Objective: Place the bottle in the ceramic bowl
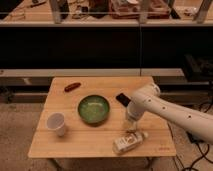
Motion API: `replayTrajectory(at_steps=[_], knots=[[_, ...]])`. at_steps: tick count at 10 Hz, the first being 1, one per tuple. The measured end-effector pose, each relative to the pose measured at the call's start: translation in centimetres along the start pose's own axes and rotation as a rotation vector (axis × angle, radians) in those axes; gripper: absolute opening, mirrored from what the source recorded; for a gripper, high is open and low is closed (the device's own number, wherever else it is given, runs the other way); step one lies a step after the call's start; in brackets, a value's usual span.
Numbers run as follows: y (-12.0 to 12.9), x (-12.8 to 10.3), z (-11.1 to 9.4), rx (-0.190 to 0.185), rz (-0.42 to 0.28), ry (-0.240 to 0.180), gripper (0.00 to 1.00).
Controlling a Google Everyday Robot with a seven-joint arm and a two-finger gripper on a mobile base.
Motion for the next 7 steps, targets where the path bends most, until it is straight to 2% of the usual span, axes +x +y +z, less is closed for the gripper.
replayTrajectory(at_steps=[1,2,4,5,6,7], knots=[[-0.2,-0.1,0.2,-0.006,0.009,-0.002,0.77],[-0.5,-0.1,-0.1,-0.012,0.013,0.0,0.8],[-1.1,-0.2,-0.8,-0.006,-0.001,0.015,0.8],[-1.7,-0.5,-0.7,0.01,-0.048,0.04,0.8],[-2.5,-1.0,-1.0,0.027,-0.172,0.071,0.8],[-3.1,-1.4,-1.2,0.043,-0.269,0.082,0.8]])
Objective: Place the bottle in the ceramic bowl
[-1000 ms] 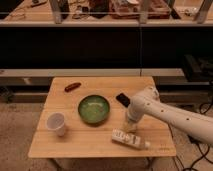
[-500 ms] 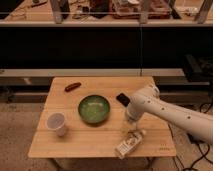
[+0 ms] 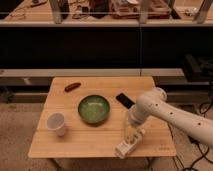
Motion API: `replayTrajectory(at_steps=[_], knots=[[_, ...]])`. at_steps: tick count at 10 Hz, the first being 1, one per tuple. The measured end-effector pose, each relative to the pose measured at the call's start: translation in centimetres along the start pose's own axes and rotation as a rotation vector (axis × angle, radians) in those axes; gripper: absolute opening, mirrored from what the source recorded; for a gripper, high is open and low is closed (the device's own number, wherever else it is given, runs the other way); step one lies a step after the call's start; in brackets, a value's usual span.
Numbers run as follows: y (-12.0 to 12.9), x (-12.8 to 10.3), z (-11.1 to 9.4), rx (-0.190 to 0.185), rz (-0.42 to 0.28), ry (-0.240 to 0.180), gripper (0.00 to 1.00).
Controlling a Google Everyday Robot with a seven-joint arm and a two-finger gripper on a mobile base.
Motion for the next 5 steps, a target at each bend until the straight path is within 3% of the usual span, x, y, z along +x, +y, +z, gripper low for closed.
replayTrajectory(at_steps=[3,5], knots=[[-0.21,0.02,-0.09,0.006,-0.323,0.003,0.8],[-0.21,-0.08,-0.14,0.005,-0.439,0.003,0.8]])
